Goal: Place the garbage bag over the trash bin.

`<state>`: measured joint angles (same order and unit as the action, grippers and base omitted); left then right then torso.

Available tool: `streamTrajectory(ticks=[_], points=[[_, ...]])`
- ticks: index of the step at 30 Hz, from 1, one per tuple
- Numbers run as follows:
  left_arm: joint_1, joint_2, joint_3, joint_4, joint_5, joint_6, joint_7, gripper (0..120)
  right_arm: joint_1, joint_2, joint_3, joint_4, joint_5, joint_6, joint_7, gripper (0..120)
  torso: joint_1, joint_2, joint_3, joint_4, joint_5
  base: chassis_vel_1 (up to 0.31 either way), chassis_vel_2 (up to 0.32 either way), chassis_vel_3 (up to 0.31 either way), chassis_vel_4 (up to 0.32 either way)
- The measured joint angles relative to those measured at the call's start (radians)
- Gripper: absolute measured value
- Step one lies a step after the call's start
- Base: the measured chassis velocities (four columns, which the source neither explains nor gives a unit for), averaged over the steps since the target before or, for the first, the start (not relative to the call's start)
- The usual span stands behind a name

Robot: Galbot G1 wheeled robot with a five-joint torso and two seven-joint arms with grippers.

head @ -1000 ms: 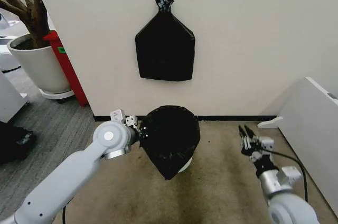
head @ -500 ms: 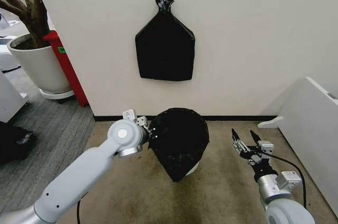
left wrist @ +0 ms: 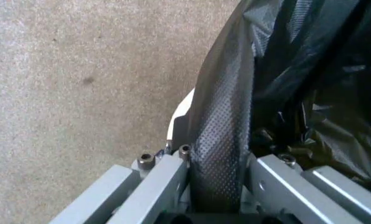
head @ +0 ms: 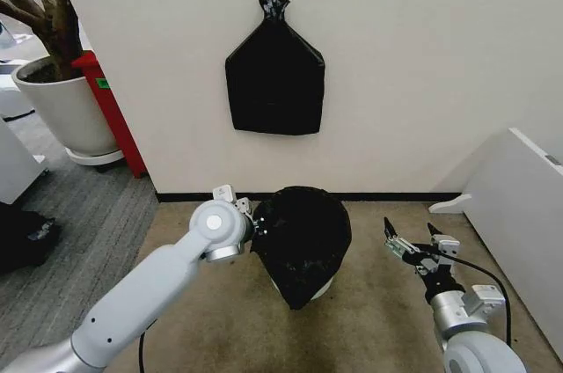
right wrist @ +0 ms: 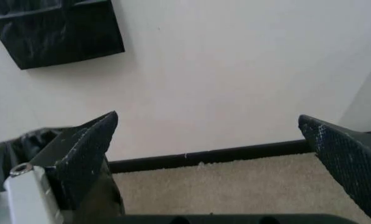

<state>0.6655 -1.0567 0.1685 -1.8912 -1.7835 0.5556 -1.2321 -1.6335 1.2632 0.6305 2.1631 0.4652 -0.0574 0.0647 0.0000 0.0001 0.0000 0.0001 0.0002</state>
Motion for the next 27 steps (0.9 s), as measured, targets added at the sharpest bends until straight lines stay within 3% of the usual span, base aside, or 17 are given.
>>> streamTrajectory(ticks=[9, 27], points=[[0.068, -0.057, 0.007, 0.063, 0.144, 0.012, 0.080, 0, -0.005, -0.034, 0.002, 0.009, 0.018, -0.005, 0.008, 100, 0.000, 0.000, 0.000, -0.0001, -0.0002, 0.000, 0.000, 0.000, 0.000], [0.145, -0.073, -0.022, 0.104, 0.246, 0.026, 0.143, 0, -0.043, -0.030, 0.004, 0.012, 0.014, 0.009, 0.007, 100, 0.000, 0.000, 0.000, 0.0000, 0.0000, 0.000, 0.000, 0.000, 0.000]])
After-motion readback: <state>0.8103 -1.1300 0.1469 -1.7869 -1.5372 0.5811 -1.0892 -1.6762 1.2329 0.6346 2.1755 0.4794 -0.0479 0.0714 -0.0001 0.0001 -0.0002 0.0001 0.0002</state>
